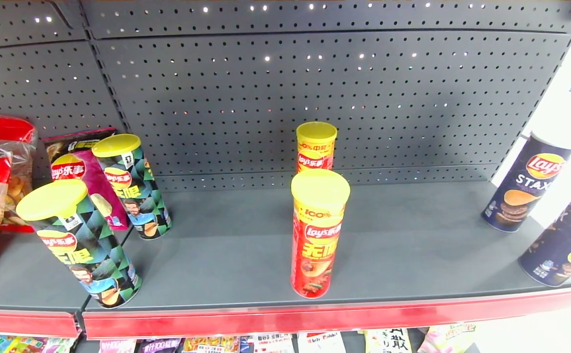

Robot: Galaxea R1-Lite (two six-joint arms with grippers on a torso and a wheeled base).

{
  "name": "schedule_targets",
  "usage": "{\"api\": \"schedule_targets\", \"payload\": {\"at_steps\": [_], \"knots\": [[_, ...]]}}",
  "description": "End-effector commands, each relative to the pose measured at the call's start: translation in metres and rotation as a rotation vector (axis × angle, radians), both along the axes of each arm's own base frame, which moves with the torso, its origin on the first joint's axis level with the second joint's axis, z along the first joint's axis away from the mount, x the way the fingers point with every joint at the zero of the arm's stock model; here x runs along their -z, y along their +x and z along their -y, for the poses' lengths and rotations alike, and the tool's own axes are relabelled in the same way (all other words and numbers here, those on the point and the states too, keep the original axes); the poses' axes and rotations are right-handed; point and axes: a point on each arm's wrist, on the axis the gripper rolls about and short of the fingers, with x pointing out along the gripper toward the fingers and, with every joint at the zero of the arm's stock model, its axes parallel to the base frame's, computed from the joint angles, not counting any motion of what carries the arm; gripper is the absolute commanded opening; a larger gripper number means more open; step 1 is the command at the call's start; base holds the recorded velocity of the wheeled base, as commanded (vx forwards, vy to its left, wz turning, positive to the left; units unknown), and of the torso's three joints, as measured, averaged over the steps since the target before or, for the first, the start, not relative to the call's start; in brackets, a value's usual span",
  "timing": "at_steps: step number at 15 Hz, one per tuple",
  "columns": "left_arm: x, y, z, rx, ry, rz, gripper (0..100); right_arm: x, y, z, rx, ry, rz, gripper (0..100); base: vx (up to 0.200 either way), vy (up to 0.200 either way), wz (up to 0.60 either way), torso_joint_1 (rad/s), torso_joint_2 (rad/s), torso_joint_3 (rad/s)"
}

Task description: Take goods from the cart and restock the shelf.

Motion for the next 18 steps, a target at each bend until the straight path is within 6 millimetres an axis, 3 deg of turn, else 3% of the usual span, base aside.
{"api": "schedule_targets", "payload": {"at_steps": [1,3,5,6,7,9,11,14,18], "knots": [[0.000,0.000,0.000,-0.001,0.000,0.005,100,0.042,-0.039,0.004,0.054,0.016,0.087,100,0.000,0.000,0.00,0.000,0.00,0.000],[0.000,-0.001,0.000,-0.001,0.001,0.019,100,0.083,-0.042,0.005,0.038,0.041,0.085,100,0.000,0.000,0.00,0.000,0.00,0.000],[0.000,-0.002,0.000,0.003,-0.001,0.021,100,0.088,-0.035,0.003,0.018,0.098,0.129,100,0.000,0.000,0.00,0.000,0.00,0.000],[0.001,-0.003,0.000,0.023,0.001,0.045,100,0.110,-0.025,0.001,-0.034,0.115,0.092,100,0.000,0.000,0.00,0.000,0.00,0.000],[0.001,-0.005,-0.001,0.037,0.001,0.062,100,0.117,-0.019,0.000,-0.056,0.131,0.147,100,0.000,0.000,0.00,0.000,0.00,0.000],[0.002,-0.006,-0.001,0.033,0.000,0.077,100,0.119,-0.015,-0.004,-0.188,0.172,0.209,100,0.000,0.000,0.00,0.000,0.00,0.000],[0.002,-0.006,-0.001,0.033,0.001,0.077,100,0.118,-0.014,-0.004,-0.199,0.172,0.188,100,0.000,0.000,0.00,0.000,0.00,0.000],[0.001,-0.006,-0.001,0.031,0.001,0.079,100,0.120,-0.009,-0.004,-0.011,0.144,0.149,100,0.000,0.000,0.00,0.000,0.00,0.000],[0.002,-0.006,-0.001,0.030,0.001,0.077,100,0.127,-0.022,-0.005,-0.058,0.150,0.272,100,0.000,0.000,0.00,0.000,0.00,0.000]]}}
